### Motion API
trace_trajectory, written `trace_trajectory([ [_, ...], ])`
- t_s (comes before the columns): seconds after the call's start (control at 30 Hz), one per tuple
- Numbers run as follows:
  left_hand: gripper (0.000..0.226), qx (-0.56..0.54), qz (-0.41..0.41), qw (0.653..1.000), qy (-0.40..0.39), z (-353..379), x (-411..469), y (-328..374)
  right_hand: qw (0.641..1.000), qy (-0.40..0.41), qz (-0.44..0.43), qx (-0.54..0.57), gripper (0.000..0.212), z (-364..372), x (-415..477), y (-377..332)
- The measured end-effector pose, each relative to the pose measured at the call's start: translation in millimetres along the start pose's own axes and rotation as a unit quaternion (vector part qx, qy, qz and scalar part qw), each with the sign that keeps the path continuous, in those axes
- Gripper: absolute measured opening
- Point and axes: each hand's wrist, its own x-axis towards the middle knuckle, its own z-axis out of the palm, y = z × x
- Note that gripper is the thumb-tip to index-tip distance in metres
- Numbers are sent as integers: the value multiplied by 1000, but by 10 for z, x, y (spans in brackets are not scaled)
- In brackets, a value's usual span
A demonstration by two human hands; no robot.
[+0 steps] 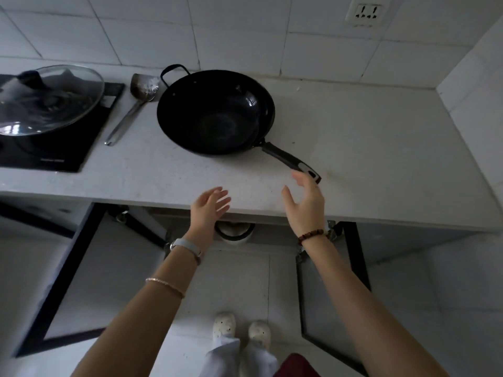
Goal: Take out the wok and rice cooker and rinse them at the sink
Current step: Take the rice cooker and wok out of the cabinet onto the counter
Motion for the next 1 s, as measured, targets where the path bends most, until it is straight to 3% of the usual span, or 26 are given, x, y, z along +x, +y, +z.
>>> trace_trajectory([
  [0.3,29,-56,-29,993,99,-1034,-269,-564,996,-63,37,41,31,512,-706,102],
  [0.6,22,-53,-48,988,136,-1780,-93,-940,987,-91,121,59,26,1177,-1055,445],
  [0.9,19,-36,-49,990,130,-1941,685,-1767,962,-110,246,44,28,1879,-1010,1489],
  [1.0,22,-35,-59,990,120,-1918,1089,-2139,949,-94,289,86,28,2170,-937,2003],
])
